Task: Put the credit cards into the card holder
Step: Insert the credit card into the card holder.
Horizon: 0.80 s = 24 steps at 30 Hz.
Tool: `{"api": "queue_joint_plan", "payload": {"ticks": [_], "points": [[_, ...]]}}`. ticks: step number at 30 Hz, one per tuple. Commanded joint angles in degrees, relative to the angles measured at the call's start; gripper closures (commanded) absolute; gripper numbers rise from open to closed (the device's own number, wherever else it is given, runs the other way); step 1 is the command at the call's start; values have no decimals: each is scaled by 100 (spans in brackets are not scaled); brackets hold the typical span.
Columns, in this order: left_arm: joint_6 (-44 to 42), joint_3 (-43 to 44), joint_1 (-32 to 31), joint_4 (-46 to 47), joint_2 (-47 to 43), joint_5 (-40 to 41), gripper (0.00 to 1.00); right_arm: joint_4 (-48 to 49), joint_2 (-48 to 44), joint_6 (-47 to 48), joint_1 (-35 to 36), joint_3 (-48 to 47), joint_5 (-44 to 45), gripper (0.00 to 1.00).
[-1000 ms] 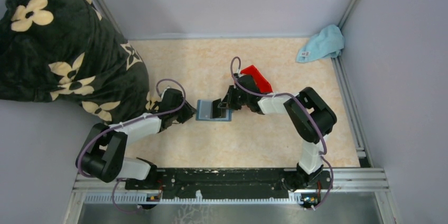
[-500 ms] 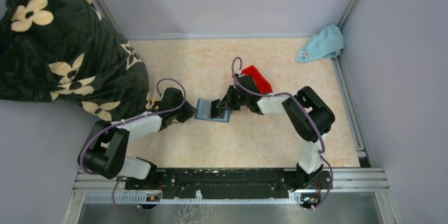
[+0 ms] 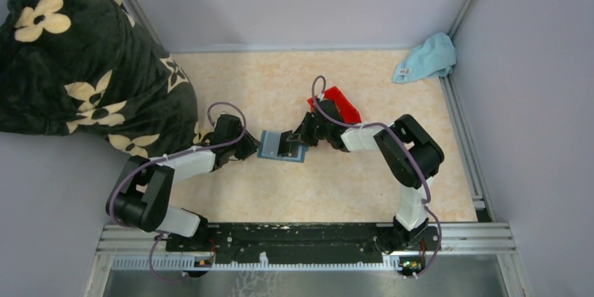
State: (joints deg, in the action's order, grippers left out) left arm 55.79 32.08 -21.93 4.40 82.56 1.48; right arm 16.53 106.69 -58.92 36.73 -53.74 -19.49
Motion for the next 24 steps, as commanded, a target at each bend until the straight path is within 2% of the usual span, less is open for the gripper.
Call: {"api": "queue_joint_plan", "payload": {"ticks": [1,24], "points": [[-126,-9,66,-153,184,-6,58,71,-140,-72,66,-80,218,100],[-138,-96,110,19,282,-199,60,293,296,-233,322,-48,377,100]]}}
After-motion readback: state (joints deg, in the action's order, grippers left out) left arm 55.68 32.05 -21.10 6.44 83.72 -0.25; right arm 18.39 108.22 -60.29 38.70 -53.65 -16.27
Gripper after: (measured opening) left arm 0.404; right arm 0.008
